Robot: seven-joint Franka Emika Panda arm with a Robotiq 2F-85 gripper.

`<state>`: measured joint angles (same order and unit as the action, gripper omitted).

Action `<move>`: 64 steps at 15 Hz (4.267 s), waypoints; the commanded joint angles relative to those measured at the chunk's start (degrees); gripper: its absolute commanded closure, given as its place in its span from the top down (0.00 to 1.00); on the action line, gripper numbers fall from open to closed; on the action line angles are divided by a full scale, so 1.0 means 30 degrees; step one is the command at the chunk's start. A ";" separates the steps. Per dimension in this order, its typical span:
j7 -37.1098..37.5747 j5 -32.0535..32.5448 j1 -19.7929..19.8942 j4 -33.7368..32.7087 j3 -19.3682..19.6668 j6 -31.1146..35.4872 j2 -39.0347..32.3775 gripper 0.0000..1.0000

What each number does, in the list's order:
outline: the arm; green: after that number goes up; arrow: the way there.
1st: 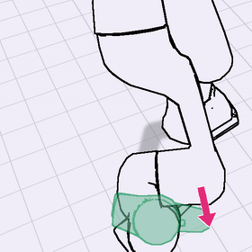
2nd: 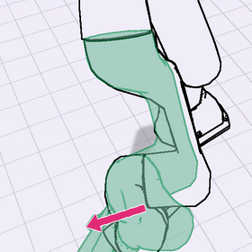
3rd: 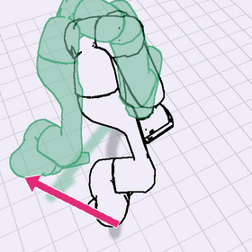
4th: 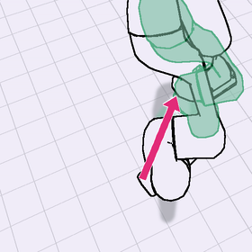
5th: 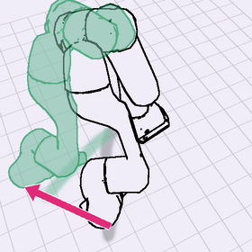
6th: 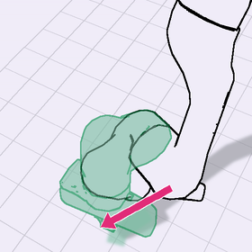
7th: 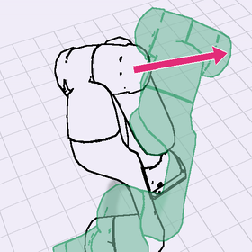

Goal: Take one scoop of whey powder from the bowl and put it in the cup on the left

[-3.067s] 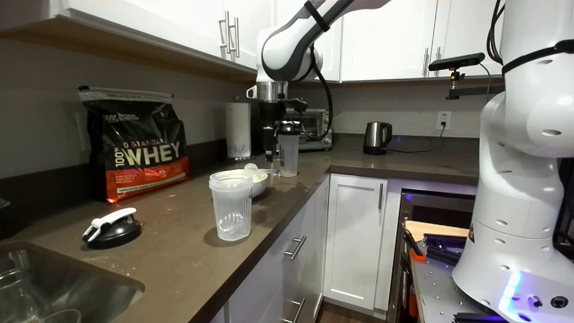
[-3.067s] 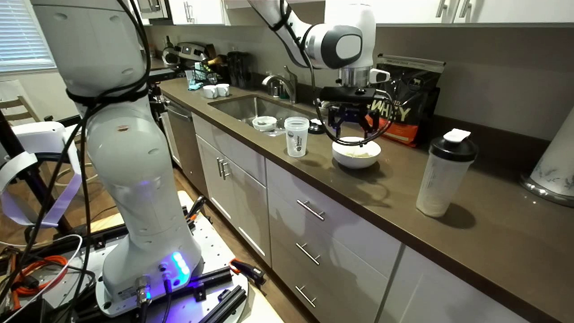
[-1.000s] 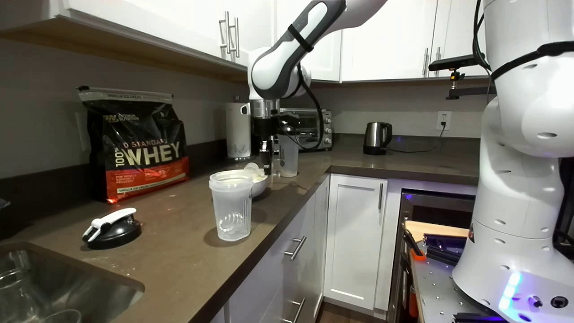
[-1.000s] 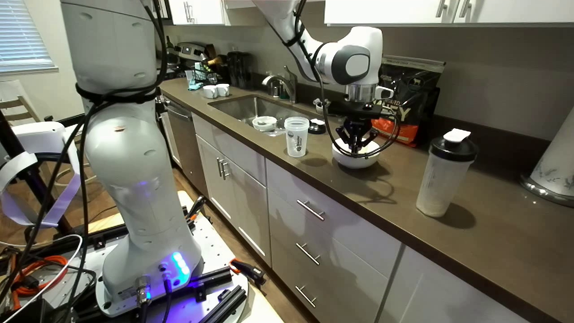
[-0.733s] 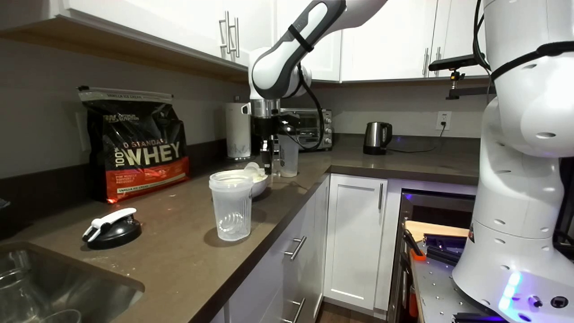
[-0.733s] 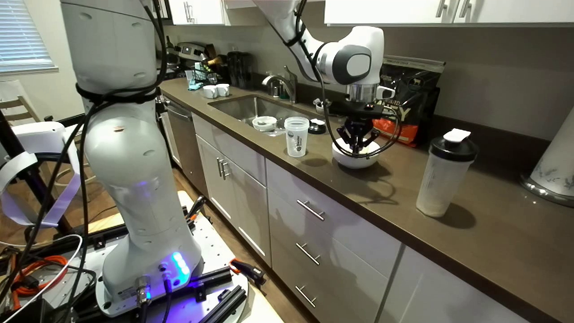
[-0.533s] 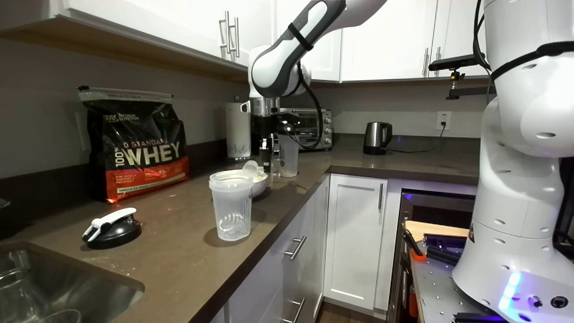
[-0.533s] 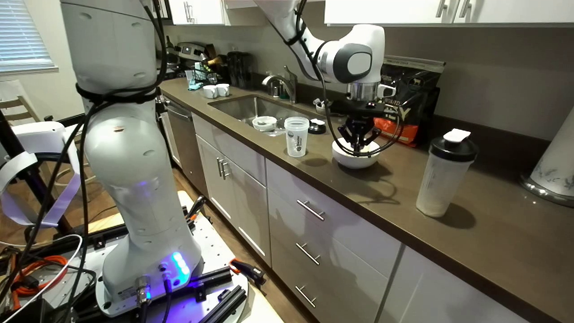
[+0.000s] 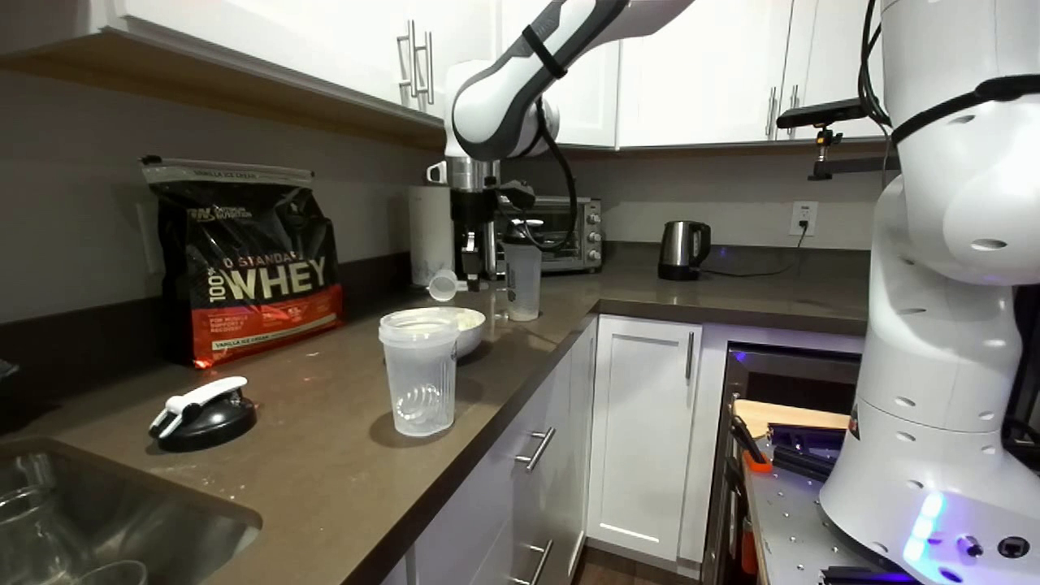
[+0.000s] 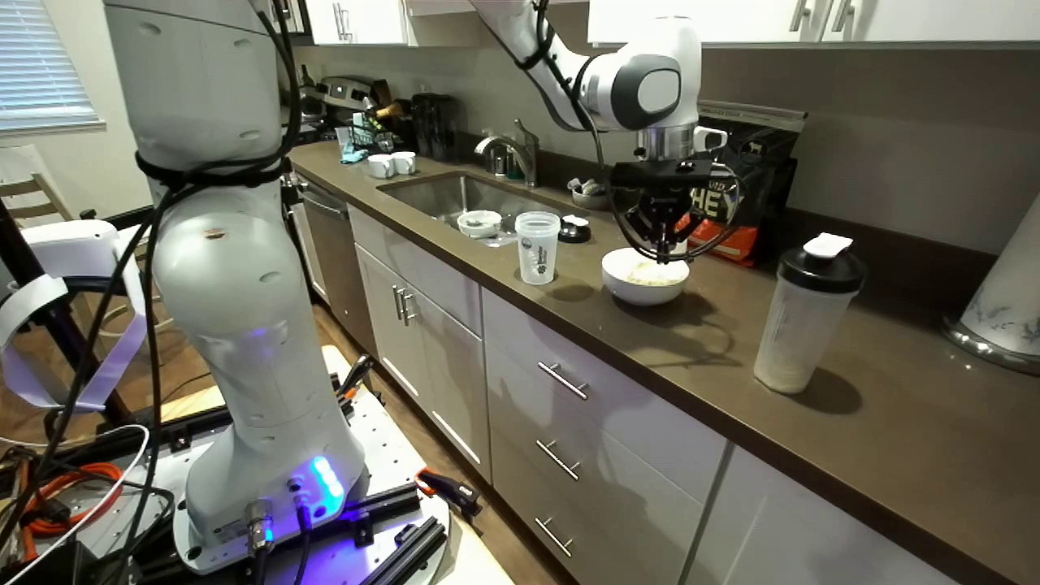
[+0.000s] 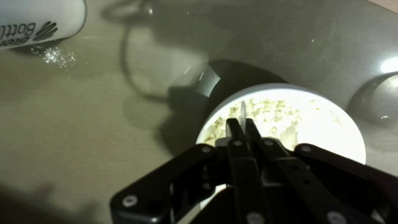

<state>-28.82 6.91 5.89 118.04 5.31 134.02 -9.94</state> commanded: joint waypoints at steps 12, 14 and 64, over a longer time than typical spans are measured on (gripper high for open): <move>0.3535 0.5402 -0.0930 0.0580 -0.0139 0.2169 -0.0090 0.01; 0.3792 0.5582 -0.1053 0.0826 -0.0209 0.2192 -0.0102 0.01; 0.9495 1.3091 -0.2934 -0.1873 -0.0092 -0.1170 -0.2821 0.01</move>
<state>-3.39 42.49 -2.17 114.11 5.07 132.21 -17.28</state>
